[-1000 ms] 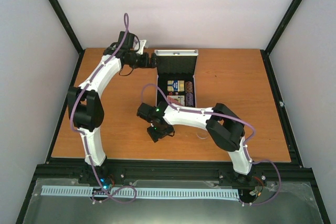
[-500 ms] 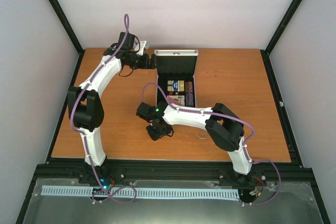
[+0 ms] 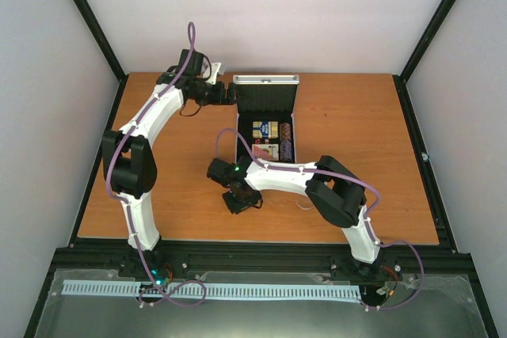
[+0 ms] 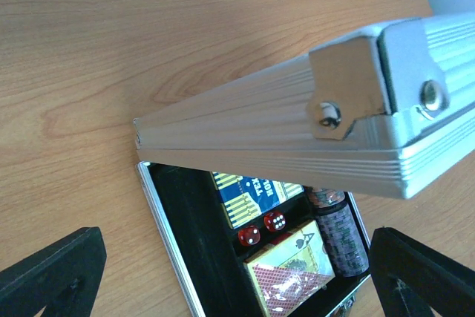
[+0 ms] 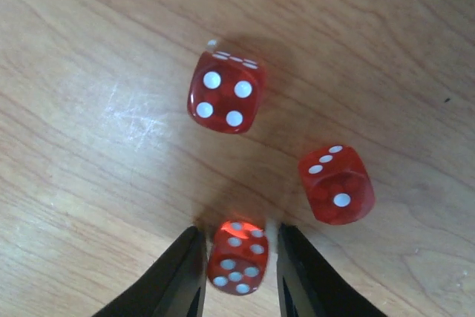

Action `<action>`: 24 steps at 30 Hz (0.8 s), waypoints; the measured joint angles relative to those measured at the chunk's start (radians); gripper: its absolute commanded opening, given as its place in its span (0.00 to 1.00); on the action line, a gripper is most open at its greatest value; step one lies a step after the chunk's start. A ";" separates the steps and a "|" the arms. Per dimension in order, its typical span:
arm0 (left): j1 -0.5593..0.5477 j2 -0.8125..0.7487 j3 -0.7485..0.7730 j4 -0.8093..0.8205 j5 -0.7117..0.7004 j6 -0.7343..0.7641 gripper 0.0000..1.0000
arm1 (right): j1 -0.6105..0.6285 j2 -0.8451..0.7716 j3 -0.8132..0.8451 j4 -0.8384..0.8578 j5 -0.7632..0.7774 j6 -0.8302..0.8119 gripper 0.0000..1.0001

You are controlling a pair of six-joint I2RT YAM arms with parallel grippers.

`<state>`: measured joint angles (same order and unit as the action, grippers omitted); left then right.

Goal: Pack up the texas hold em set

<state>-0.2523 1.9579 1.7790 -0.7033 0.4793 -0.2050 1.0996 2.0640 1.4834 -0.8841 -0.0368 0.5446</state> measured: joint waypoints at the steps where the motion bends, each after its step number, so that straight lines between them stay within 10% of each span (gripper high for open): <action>1: 0.000 0.000 0.000 0.000 0.000 0.000 1.00 | 0.000 0.000 0.000 0.000 0.002 0.000 0.23; 24: 0.000 -0.022 0.000 0.000 0.000 0.000 1.00 | -0.129 -0.188 0.100 -0.165 0.086 -0.069 0.07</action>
<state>-0.2523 1.9358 1.7786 -0.7036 0.4793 -0.2050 0.9710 1.8763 1.5837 -1.0489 0.0494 0.4755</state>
